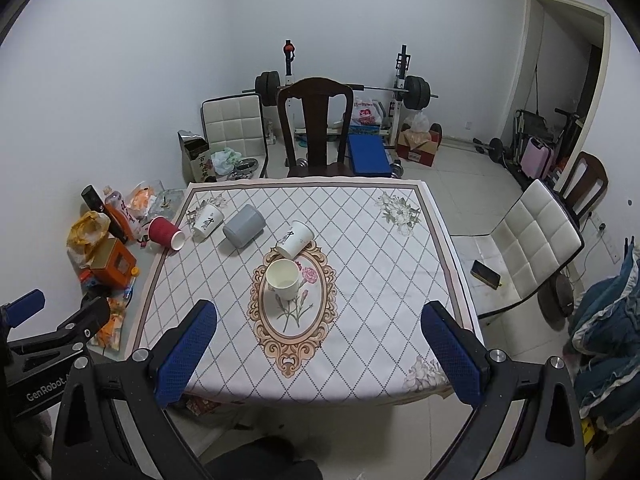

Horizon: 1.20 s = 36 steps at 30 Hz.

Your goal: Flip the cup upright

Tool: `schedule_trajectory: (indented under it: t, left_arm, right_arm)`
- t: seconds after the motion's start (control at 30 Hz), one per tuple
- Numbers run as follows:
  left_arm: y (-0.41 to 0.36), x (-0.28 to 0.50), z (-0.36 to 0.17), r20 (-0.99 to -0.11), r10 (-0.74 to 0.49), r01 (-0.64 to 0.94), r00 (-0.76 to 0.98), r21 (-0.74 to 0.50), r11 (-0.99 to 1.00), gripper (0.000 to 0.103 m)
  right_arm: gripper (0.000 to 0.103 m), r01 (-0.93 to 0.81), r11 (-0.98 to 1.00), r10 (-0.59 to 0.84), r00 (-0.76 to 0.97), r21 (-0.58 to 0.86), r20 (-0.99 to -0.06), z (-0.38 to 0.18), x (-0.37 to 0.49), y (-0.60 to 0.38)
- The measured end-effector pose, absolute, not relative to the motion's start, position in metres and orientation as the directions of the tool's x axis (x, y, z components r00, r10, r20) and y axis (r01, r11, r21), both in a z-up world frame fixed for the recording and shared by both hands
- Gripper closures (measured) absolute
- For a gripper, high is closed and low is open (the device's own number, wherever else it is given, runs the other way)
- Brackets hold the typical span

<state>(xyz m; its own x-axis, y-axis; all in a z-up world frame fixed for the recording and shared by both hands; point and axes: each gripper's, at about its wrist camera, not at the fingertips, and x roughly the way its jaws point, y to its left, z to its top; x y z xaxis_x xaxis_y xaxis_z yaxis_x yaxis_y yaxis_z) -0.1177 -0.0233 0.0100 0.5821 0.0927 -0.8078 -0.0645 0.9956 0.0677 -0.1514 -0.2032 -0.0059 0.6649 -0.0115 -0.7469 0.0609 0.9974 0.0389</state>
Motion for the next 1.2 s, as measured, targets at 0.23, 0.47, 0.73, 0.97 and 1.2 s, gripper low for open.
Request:
schedule_trajectory:
  t: [0.23,0.47,0.73,0.97,1.2]
  left_arm:
    - [-0.0231,-0.1192,0.0100,-0.807,0.094,-0.065,0.583,0.069,0.996,0.000]
    - [-0.0245,-0.1195,0.0102,-0.807,0.096,-0.069,0.583,0.069,0.995,0.000]
    - [-0.0233,-0.1222,0.0120,-0.804,0.100,-0.069,0.586,0.073,0.995,0.000]
    - [-0.0218,-0.1234,0.0144,-0.802,0.098,-0.065,0.589,0.074,0.995,0.000]
    - [-0.0210,-0.1228,0.0156,-0.802,0.098,-0.063,0.589,0.074,0.995,0.000]
  right_arm:
    - [0.000,0.053,0.998,-0.012,0.659,0.031,-0.752,-0.0066,-0.1552,-0.2023]
    - [0.000,0.059,0.998,-0.014,0.659,0.034,-0.752,-0.0087,-0.1570,-0.2030]
    - [0.000,0.062,0.998,-0.016,0.660,0.033,-0.751,-0.0109,-0.1588,-0.2035]
    - [0.000,0.060,0.998,-0.015,0.660,0.033,-0.751,-0.0109,-0.1592,-0.2033]
    - [0.000,0.061,0.998,-0.016,0.661,0.032,-0.750,-0.0105,-0.1581,-0.2033]
